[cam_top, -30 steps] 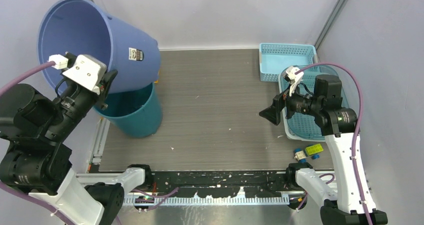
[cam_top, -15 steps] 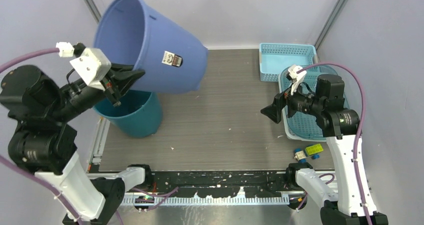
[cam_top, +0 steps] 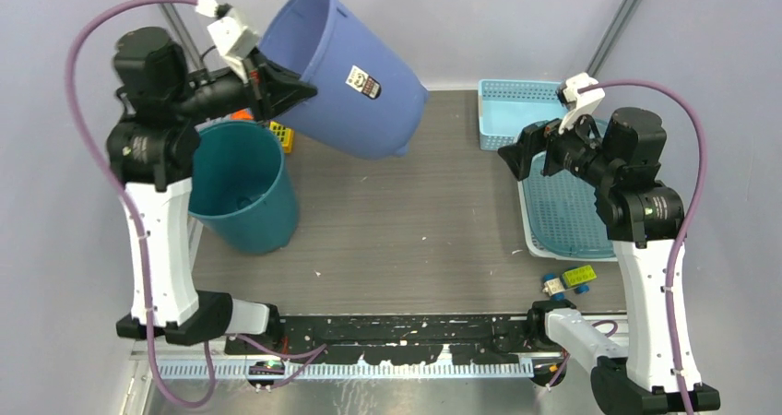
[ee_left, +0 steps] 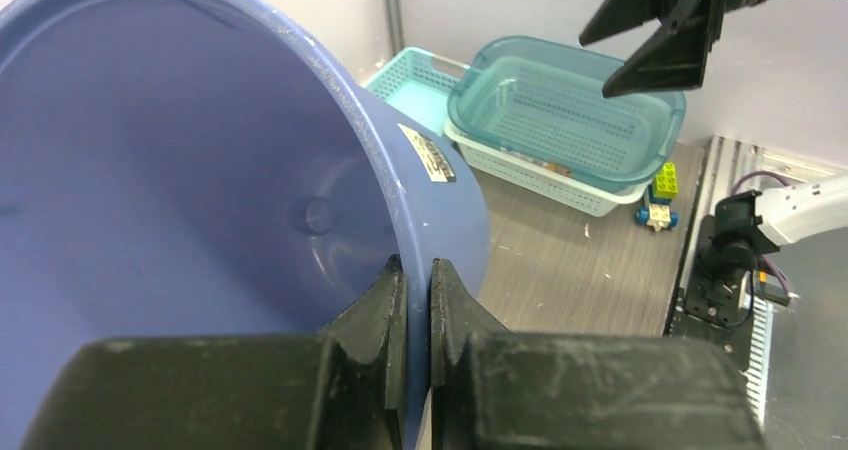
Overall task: Turn the large container upside down
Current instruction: Pick up the container from the container, then place the container at the center of the board.
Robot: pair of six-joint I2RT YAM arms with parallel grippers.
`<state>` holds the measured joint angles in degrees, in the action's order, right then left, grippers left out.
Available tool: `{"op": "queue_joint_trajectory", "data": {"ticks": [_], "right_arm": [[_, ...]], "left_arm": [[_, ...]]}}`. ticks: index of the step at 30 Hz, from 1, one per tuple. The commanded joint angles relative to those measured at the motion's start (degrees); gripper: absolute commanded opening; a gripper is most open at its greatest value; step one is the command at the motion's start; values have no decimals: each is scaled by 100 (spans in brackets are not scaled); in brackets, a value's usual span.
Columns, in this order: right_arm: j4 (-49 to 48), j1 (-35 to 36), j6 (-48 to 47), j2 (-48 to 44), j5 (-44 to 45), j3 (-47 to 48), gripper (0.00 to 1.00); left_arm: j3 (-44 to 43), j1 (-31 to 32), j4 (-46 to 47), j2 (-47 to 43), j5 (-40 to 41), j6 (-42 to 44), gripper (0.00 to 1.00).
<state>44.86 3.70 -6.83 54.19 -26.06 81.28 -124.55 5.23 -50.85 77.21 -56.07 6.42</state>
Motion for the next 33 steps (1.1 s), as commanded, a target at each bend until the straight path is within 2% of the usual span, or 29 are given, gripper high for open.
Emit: {"op": "queue_joint_trajectory", "data": {"ticks": [1,4,12,19,25,31,33], "right_arm": [[-194,25,144,162,390,346,100],[-82,28,-16,246,398,371,100],[854,30,-1316,283,-424,534,100],[1572,28,-2515,6,-1274,497,100],[1825,32,-3422,-5,-1991,141,89],[1592,55,-4235,39,-2189,-331,98],[1485,67,-4311,84,-2184,-412,99]], "left_arm": [[81,805,578,104,717,811,0],[279,1831,109,265,1876,1636,0],[1370,3451,-39,489,3244,2488,0],[2467,4079,174,523,3498,2582,0],[2944,4552,347,641,3788,2499,0],[3027,4933,303,714,4034,2419,0],[2990,4972,283,709,4061,2357,8]]}}
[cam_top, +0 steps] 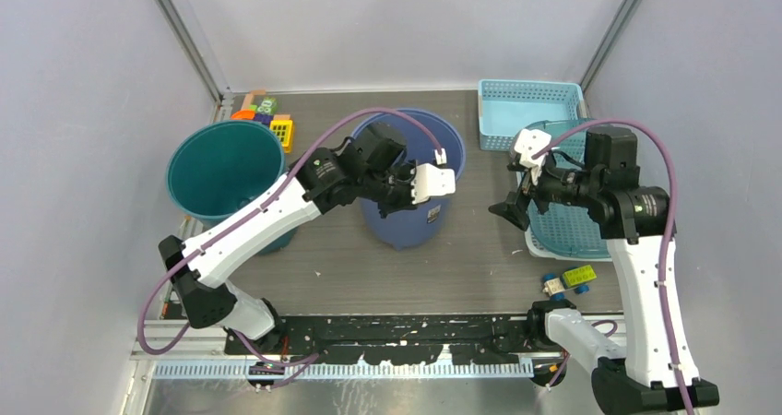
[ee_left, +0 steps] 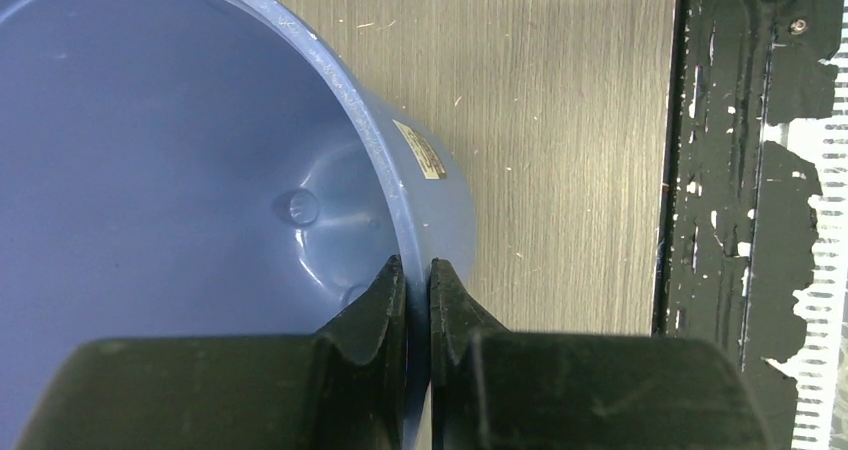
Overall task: Turn the large container upside down
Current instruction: Place the container at the center of the board.
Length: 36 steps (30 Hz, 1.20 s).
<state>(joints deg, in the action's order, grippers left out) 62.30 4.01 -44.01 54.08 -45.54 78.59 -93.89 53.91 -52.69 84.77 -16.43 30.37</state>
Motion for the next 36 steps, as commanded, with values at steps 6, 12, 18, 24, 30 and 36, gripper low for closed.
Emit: {"op": "queue_joint_trajectory", "data": {"ticks": [6,12,18,24,30,36], "right_arm": [[-387,101,-576,165,-259,-101,99],[-93,222,-700,292,-370,198,100],[82,893,-563,460,97,552,100],[-355,1749,-10,672,1047,529,100],[-308,2448,-1,966,1509,641,100],[-274,3346,-158,1312,2231,712,97]], "left_arm": [[-424,120,249,-108,196,-129,61],[-828,119,-97,-356,329,-263,90],[-1092,-105,2,-1023,1568,-733,100],[-916,-1218,44,-1355,2705,-987,100],[-540,-1745,-60,-1291,3358,-1314,100],[-126,-2306,261,-1149,3032,-1608,100]]}}
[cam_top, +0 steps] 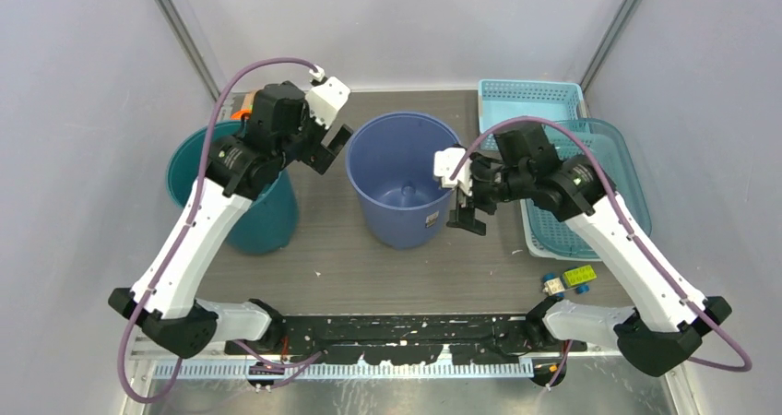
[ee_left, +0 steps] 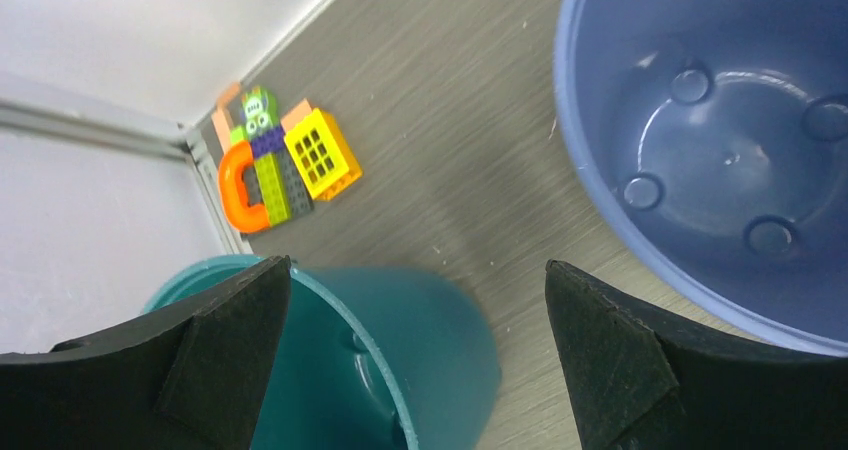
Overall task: Turn the large container upside down
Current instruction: Place the container at the center of the board, then adjust the container at the center of the board.
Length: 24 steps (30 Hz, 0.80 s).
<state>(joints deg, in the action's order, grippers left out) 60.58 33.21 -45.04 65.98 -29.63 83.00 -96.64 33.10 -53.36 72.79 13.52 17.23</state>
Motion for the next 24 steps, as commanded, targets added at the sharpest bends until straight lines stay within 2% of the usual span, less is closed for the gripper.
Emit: {"op": "queue_joint_trajectory", "data": {"ticks": [1,8,13,24], "right_arm": [[-162,526,-20,184,743,314,97],[-271,1009,231,621,1058,673,96],[-419,1180,201,614,1179,349,96],[-492,1349,203,522,1179,58,96]], "left_arm": [[169,-278,387,122,68,-335,100],[42,-753,529,875,638,-781,100],[130,-901,570,1309,893,-1046,100],[430,-1117,-65,1423,1228,-1208,99]]}}
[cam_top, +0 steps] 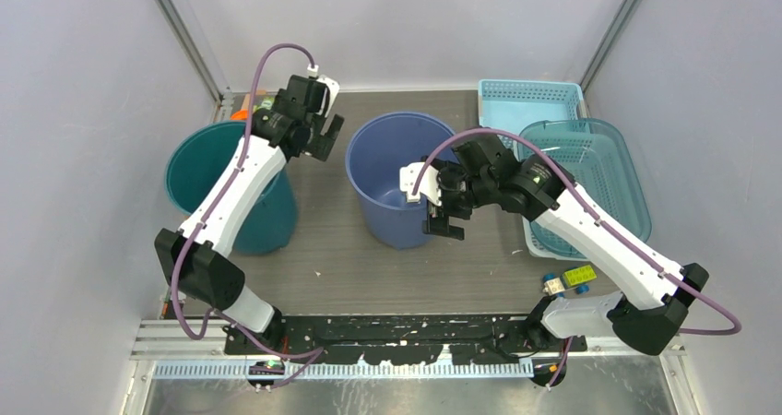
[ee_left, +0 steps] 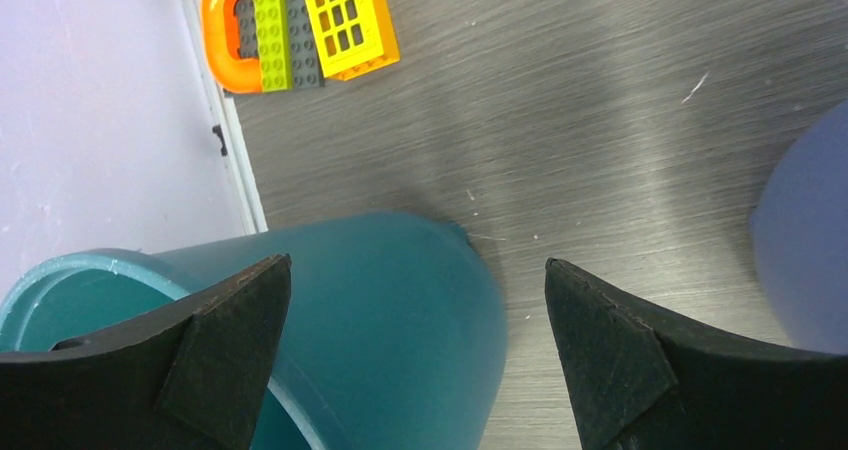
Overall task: Turn the large container upside down
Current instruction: Adjust the container at the center of the board, then turn the container upside down at the center of the board.
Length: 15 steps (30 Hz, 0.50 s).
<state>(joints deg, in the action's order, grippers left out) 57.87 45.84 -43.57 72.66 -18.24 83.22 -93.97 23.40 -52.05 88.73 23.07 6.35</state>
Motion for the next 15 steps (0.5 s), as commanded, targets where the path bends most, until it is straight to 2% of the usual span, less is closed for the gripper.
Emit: {"op": "queue_joint_trajectory", "data": {"ticks": [1,15], "right_arm": [[-218,97,59,-149,40,35,96],[-213,192,103,-140,50,-15,94]], "left_arm": [[241,-184,-193,-241,283,-99,99],[666,-778,164,-740,547,445,99]]}}
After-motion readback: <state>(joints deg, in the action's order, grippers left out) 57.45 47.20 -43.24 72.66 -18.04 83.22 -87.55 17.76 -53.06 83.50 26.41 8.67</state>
